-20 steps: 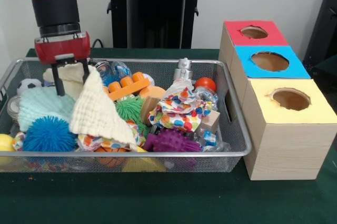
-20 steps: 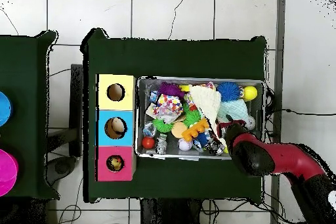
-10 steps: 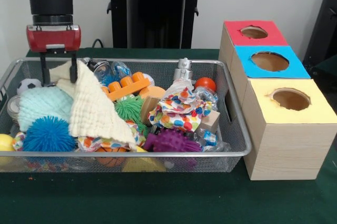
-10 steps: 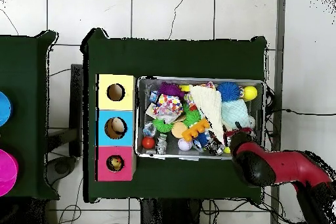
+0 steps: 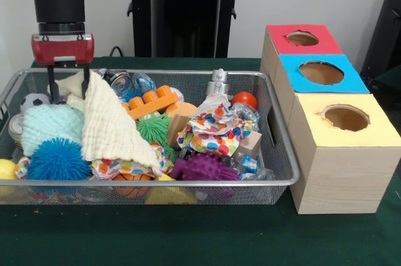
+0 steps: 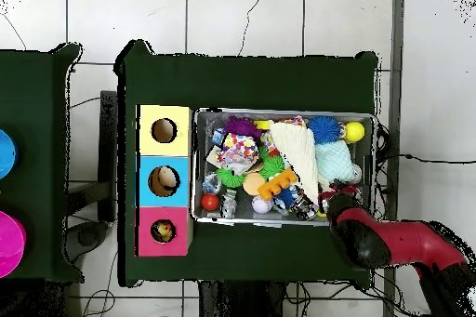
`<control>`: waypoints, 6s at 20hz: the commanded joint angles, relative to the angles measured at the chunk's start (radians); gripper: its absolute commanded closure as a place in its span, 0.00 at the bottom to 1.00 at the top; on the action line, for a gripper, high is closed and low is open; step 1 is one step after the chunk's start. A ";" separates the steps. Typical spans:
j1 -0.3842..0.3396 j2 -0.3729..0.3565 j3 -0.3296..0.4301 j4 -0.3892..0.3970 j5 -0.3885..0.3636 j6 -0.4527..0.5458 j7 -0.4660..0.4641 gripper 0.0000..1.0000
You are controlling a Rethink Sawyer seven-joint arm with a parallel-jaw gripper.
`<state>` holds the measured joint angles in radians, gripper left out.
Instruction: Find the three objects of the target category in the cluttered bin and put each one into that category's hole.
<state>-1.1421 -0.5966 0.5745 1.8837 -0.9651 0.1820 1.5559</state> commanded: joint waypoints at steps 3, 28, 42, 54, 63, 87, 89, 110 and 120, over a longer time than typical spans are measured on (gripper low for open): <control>-0.021 0.098 0.079 -0.006 -0.043 -0.037 -0.022 0.00; 0.243 0.121 -0.239 -0.284 -0.130 -0.194 0.137 0.00; 0.194 0.197 -0.241 -0.260 0.014 0.095 -0.024 0.00; 0.119 0.233 -0.151 -0.206 0.166 0.423 -0.283 1.00; 0.097 0.246 -0.125 -0.202 0.128 0.426 -0.306 1.00; 0.217 0.124 0.045 -0.005 0.283 0.293 0.011 1.00; 0.243 0.128 0.031 0.001 0.271 0.249 0.048 1.00; 0.407 0.003 -0.023 0.098 0.430 0.126 0.186 1.00; 0.419 0.023 -0.031 0.101 0.451 0.086 0.160 1.00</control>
<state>-0.7258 -0.5949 0.5774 1.9595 -0.5560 0.3003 1.5561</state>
